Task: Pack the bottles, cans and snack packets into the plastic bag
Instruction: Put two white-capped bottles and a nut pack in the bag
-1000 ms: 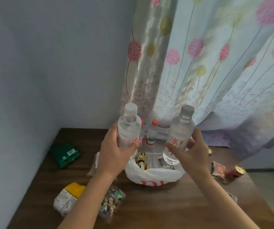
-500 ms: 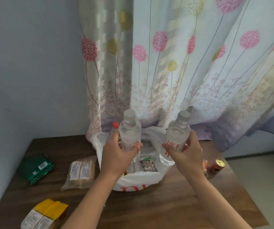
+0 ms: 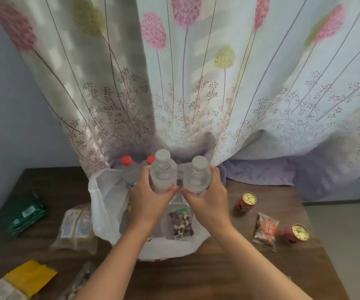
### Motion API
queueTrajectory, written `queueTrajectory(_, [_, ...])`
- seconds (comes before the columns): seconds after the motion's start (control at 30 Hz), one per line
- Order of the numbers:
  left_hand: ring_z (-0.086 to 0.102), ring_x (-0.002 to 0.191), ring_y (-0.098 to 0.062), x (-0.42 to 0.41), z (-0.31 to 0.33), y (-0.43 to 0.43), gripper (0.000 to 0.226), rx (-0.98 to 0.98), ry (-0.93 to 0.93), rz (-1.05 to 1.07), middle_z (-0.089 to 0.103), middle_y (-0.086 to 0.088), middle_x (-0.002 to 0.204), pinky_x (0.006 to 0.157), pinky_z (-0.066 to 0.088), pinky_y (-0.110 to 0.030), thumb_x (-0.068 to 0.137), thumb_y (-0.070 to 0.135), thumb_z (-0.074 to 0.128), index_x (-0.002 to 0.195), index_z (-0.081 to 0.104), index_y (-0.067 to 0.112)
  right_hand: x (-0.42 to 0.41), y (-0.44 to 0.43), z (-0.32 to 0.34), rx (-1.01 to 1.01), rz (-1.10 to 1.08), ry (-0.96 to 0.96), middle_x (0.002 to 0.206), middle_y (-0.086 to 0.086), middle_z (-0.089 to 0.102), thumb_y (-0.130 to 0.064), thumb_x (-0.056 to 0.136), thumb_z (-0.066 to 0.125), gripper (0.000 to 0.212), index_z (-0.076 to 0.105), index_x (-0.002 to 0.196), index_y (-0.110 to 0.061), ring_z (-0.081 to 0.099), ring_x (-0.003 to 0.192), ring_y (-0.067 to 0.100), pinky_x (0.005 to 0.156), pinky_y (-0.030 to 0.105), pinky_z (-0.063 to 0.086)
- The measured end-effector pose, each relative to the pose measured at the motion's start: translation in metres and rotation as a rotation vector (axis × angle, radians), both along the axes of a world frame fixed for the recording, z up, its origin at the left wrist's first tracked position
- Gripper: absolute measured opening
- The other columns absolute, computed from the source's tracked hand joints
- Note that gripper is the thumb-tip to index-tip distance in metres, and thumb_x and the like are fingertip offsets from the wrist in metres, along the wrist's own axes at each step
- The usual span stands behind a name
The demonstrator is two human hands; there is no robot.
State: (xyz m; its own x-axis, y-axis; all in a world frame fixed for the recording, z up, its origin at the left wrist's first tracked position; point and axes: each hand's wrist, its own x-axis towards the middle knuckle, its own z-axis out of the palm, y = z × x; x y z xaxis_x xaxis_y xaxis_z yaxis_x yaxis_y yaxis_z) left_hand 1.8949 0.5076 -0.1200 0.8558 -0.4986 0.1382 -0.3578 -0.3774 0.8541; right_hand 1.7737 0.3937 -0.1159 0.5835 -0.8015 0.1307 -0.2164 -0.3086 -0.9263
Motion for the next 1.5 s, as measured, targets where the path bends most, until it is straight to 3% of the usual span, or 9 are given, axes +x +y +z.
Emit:
queueTrajectory(0.1, [0.065,0.097,0.004,0.006,-0.014,-0.017,0.06,-0.015,0.002,0.047,0.069,0.02,0.105,0.078,0.052,-0.025,0.069,0.032,0.094,0.115,0.056,0.038,0.014,-0.019,-0.017,0.038,-0.001,0.007,0.106,-0.032,0.054,-0.024,0.074,0.089,0.064,0.05,0.125,-0.023,0.05,0.109,-0.016,0.081,0.015,0.046])
queueTrajectory(0.27, [0.064,0.097,0.002,0.013,-0.041,-0.04,0.06,-0.031,0.017,0.093,0.068,0.019,0.106,0.078,0.05,-0.017,0.067,0.038,0.095,0.116,0.061,0.037,0.033,-0.037,-0.044,0.077,-0.001,0.034,0.115,-0.015,0.061,-0.03,0.075,0.091,0.071,0.046,0.13,-0.028,0.062,0.111,0.007,0.09,0.028,0.051])
queueTrajectory(0.43, [0.058,0.091,0.021,0.022,-0.061,-0.053,0.059,-0.006,-0.001,0.127,0.064,0.032,0.093,0.069,0.04,0.001,0.064,0.043,0.095,0.11,0.058,0.047,0.044,-0.05,-0.068,0.066,-0.036,0.088,0.107,-0.029,0.057,-0.033,0.073,0.091,0.071,0.043,0.125,-0.036,0.055,0.099,-0.016,0.076,0.003,0.042])
queueTrajectory(0.6, [0.061,0.088,0.013,0.024,-0.083,-0.057,0.055,0.05,-0.003,0.172,0.069,0.025,0.092,0.067,0.042,-0.005,0.067,0.054,0.09,0.112,0.063,0.038,0.052,-0.056,-0.088,0.058,-0.073,0.129,0.106,-0.024,0.061,-0.034,0.073,0.09,0.072,0.04,0.125,-0.041,0.055,0.095,-0.012,0.072,0.0,0.039])
queueTrajectory(0.73, [0.063,0.09,-0.001,0.021,-0.102,-0.061,0.058,0.09,-0.036,0.21,0.073,0.017,0.101,0.07,0.047,-0.023,0.07,0.061,0.085,0.117,0.063,0.037,0.056,-0.06,-0.107,0.088,-0.057,0.118,0.113,-0.017,0.065,-0.03,0.073,0.092,0.073,0.045,0.128,-0.032,0.061,0.105,-0.006,0.085,0.009,0.047])
queueTrajectory(0.87, [0.063,0.087,-0.005,0.02,-0.115,-0.065,0.058,0.146,-0.061,0.255,0.074,0.014,0.098,0.067,0.042,-0.022,0.07,0.061,0.085,0.117,0.062,0.036,0.06,-0.067,-0.122,0.103,-0.033,0.098,0.123,-0.016,0.062,-0.029,0.074,0.092,0.077,0.044,0.133,-0.034,0.058,0.117,-0.004,0.094,0.01,0.045])
queueTrajectory(1.0, [0.065,0.094,-0.012,0.018,-0.129,-0.072,0.06,0.136,-0.045,0.255,0.076,0.007,0.104,0.07,0.042,-0.022,0.072,0.053,0.087,0.123,0.064,0.031,0.063,-0.072,-0.137,0.12,-0.024,0.086,0.122,-0.013,0.063,-0.026,0.074,0.093,0.074,0.047,0.131,-0.03,0.06,0.117,0.004,0.096,0.025,0.05])
queueTrajectory(1.27, [0.071,0.105,-0.025,0.017,-0.146,-0.075,0.067,0.166,-0.047,0.266,0.076,-0.003,0.117,0.082,0.05,-0.029,0.073,0.044,0.091,0.129,0.066,0.016,0.068,-0.075,-0.156,0.137,-0.01,0.085,0.121,-0.023,0.061,-0.029,0.075,0.092,0.074,0.044,0.131,-0.037,0.058,0.116,-0.007,0.089,0.005,0.043])
queueTrajectory(1.5, [0.068,0.111,-0.02,0.017,-0.149,-0.079,0.073,0.153,-0.047,0.264,0.074,-0.004,0.122,0.087,0.051,-0.029,0.072,0.041,0.093,0.133,0.064,0.014,0.074,-0.087,-0.165,0.126,-0.019,0.082,0.123,-0.011,0.063,-0.025,0.075,0.092,0.075,0.046,0.135,-0.024,0.057,0.118,-0.003,0.098,0.016,0.046])
